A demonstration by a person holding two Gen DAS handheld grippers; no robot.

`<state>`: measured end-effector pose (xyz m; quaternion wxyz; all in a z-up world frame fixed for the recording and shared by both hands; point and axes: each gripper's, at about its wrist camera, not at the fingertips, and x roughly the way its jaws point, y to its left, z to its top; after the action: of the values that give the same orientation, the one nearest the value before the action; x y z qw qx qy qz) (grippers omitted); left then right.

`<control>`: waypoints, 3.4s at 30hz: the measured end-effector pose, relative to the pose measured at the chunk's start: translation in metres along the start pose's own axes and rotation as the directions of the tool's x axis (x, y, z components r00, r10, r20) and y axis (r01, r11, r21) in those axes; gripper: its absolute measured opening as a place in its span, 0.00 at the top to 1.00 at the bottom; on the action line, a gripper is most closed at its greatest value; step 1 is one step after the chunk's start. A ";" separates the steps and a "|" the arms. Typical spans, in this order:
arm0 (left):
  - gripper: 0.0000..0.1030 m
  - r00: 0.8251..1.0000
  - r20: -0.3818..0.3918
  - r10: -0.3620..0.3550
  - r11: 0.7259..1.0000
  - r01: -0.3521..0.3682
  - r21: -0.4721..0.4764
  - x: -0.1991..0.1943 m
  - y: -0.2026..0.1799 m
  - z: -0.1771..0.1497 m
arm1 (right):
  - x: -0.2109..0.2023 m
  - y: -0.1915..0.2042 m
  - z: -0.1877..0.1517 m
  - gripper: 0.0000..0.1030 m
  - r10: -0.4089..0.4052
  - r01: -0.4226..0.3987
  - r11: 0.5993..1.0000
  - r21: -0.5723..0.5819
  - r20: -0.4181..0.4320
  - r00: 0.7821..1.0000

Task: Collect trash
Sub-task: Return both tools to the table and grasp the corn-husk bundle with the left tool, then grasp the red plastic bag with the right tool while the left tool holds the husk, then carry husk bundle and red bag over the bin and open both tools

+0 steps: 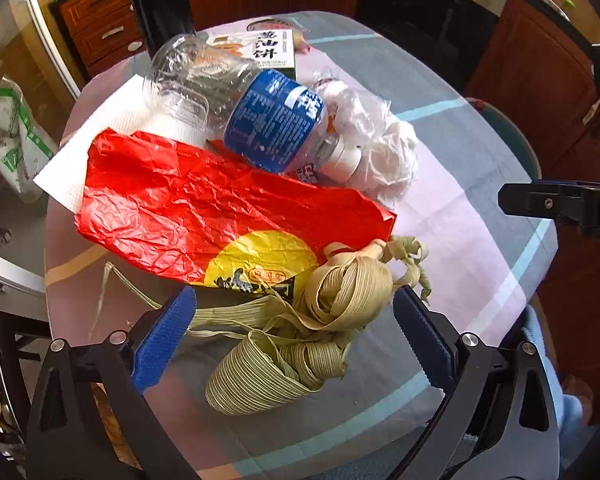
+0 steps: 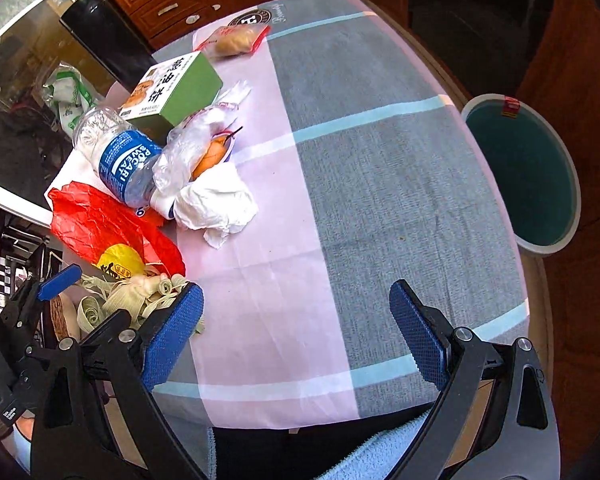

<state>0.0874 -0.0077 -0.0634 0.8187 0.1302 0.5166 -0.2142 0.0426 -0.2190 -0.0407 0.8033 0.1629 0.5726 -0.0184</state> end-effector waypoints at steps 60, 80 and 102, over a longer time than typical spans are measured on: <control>0.65 0.985 0.064 -0.159 0.943 0.171 -0.285 -0.021 0.079 -0.014 | 0.035 0.108 0.007 0.96 0.199 -0.212 0.949 -0.234 -0.078 0.977; 0.65 0.969 0.125 -0.213 0.972 0.222 -0.071 -0.053 -0.049 0.067 | -0.074 -0.066 0.011 0.96 0.156 -0.165 0.986 0.021 0.228 0.961; 0.65 0.947 -0.046 -0.317 0.925 0.320 0.205 0.018 -0.236 0.172 | -0.063 -0.274 0.007 0.96 -0.040 -0.051 0.910 0.410 0.211 0.977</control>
<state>0.1155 -0.2924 -0.0036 0.7516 0.1317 0.5102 -0.3968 -0.0322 -0.4903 -0.0467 0.8076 0.3279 0.4653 -0.1543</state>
